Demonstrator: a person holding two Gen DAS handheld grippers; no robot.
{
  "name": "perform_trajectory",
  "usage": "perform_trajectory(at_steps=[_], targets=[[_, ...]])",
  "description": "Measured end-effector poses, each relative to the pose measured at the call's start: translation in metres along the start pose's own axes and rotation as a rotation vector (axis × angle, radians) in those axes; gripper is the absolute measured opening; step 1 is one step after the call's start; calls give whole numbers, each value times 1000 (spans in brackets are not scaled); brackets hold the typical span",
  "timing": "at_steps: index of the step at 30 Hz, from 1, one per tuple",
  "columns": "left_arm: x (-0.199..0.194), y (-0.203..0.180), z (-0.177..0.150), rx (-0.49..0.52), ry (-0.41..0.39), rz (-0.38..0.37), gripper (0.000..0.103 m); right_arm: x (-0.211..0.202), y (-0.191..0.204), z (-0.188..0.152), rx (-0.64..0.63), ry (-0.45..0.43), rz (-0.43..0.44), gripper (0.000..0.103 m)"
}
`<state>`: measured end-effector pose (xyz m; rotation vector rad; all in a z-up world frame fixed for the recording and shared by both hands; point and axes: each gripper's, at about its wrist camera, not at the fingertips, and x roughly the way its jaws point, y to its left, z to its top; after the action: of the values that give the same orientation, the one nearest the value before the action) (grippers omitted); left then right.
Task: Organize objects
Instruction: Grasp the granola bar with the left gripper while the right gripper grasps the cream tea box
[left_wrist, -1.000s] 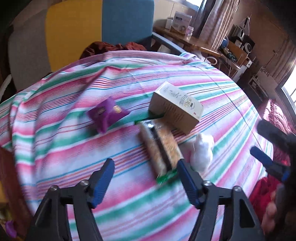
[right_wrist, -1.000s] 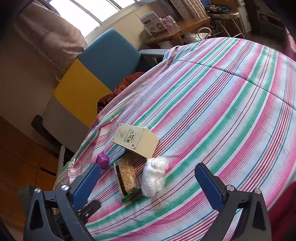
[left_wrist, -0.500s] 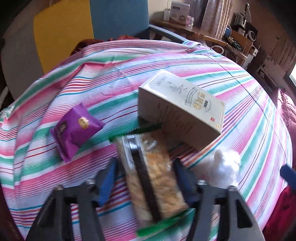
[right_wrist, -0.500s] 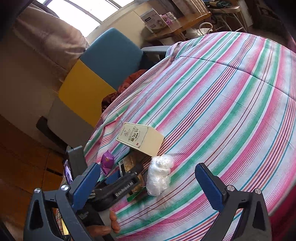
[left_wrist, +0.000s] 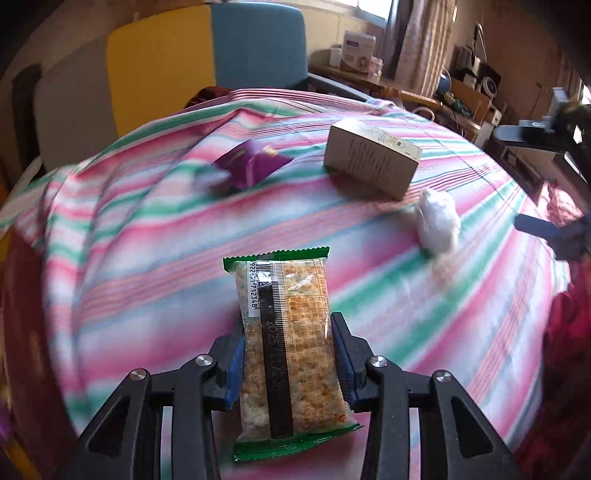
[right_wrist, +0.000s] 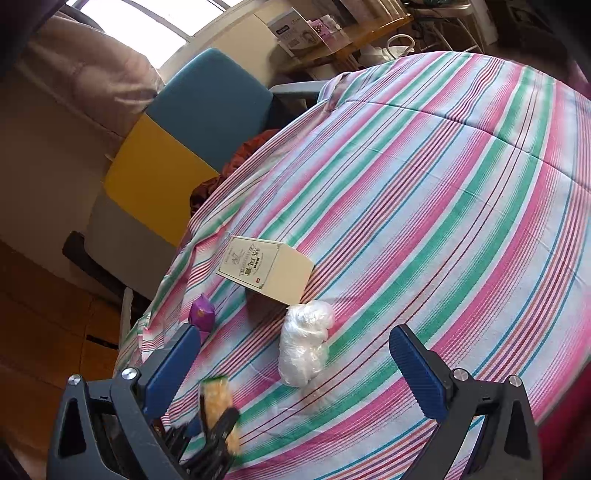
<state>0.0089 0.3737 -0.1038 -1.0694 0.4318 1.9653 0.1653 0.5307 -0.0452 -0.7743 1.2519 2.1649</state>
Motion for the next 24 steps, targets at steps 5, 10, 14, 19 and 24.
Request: perform_trajectory(at_steps=[5, 10, 14, 19, 24], targets=[[-16, 3, -27, 18, -62, 13, 43, 7, 4, -3, -31, 29, -28, 103], [-19, 4, -34, 17, -83, 6, 43, 16, 13, -10, -102, 64, -76, 103], [-18, 6, -36, 9, -99, -10, 43, 27, 25, -17, -180, 97, -118, 103], [-18, 9, -37, -8, -111, -36, 44, 38, 38, -21, -266, 141, -151, 103], [-18, 11, -37, -17, -116, -49, 44, 51, 64, -8, -421, 157, -232, 103]])
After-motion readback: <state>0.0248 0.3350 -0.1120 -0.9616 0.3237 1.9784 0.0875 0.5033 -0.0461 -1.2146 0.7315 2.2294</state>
